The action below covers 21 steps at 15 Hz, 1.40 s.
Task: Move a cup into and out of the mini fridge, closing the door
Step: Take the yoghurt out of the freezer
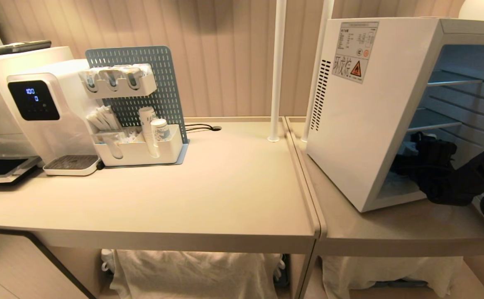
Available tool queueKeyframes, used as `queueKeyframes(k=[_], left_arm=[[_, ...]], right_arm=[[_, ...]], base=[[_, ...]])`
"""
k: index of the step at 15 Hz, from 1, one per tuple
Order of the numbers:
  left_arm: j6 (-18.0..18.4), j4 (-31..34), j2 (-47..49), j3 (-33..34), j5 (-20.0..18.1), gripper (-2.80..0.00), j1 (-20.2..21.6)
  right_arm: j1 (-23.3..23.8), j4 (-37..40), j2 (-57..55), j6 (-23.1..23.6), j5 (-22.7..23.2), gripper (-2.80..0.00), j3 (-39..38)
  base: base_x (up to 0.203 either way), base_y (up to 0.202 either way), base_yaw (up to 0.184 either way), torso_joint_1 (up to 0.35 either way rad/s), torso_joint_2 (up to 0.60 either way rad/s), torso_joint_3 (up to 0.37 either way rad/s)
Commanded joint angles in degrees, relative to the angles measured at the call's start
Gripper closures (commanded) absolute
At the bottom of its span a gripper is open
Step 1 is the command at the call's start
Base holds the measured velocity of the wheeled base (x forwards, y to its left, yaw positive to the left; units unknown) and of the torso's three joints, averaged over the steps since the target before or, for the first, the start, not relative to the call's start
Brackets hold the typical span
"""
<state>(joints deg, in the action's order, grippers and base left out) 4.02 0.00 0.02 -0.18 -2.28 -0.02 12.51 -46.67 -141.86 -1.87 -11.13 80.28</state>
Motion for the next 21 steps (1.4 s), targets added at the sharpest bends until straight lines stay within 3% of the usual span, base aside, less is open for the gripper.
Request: queueKeyframes(k=[1,5,10,13,17,21], left_arm=[[0.0,0.0,0.1,0.0,0.0,0.0,0.0],[0.1,0.0,0.1,0.0,0.0,0.0,0.0],[0.1,0.0,0.0,0.0,0.0,0.0,0.0],[-0.1,0.0,0.0,0.0,0.0,0.0,0.0],[-0.1,0.0,0.0,0.0,0.0,0.0,0.0],[-0.1,-0.1,0.0,0.1,0.0,0.0,-0.1]], right_arm=[[0.0,-0.1,0.0,0.1,0.0,0.0,0.1],[0.2,-0.4,3.7,-0.1,1.3,0.0,-3.8],[1.8,-4.4,14.2,-0.2,4.0,0.0,-17.0],[3.0,-15.7,19.0,-0.3,6.3,0.0,-32.8],[5.5,-38.1,22.3,-0.4,12.5,0.0,-51.9],[5.8,-40.7,33.7,-1.9,16.9,0.0,-62.0]], base=[[0.0,0.0,0.0,0.0,0.0,0.0],[0.0,0.0,0.0,0.0,0.0,0.0],[0.0,0.0,0.0,0.0,0.0,0.0],[0.0,0.0,0.0,0.0,0.0,0.0],[0.0,0.0,0.0,0.0,0.0,0.0],[0.0,0.0,0.0,0.0,0.0,0.0]])
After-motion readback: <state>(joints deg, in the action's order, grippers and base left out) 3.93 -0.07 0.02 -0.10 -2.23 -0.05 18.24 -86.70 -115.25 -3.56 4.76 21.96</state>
